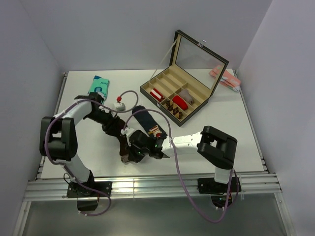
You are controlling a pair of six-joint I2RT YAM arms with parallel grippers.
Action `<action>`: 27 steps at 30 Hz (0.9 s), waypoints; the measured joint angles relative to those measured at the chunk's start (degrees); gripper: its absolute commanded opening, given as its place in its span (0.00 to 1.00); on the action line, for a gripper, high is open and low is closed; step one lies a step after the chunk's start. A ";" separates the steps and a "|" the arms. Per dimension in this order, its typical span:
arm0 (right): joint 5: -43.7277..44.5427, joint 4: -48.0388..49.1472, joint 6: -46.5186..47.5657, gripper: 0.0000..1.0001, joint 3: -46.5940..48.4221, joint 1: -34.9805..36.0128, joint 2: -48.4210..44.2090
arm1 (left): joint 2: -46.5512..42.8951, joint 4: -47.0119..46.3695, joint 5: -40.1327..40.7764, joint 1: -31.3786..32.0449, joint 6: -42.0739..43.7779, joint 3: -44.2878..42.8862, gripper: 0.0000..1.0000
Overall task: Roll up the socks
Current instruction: Roll the sock at the center of the board.
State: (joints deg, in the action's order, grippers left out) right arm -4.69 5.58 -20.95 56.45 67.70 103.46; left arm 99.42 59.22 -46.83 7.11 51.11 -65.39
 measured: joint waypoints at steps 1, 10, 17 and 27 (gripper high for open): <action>-1.03 -2.29 -1.22 0.00 1.14 -0.20 0.09 | -1.42 -1.75 -0.24 -1.99 -1.29 0.44 0.43; -14.73 -9.25 -9.64 0.00 8.24 -7.78 6.71 | -18.91 -19.41 1.57 -9.09 -7.32 12.22 0.56; -27.74 -14.03 -14.88 0.00 19.61 -16.15 16.79 | -33.83 -29.57 7.89 -3.93 -6.45 22.12 0.60; -36.87 -16.83 -22.38 0.00 23.43 -19.12 21.42 | -46.10 -41.62 23.15 17.03 -2.45 40.50 0.71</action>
State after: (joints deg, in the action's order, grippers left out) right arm -41.56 -11.25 -43.33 79.88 48.58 124.88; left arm 53.32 17.61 -23.68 24.14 48.66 -24.88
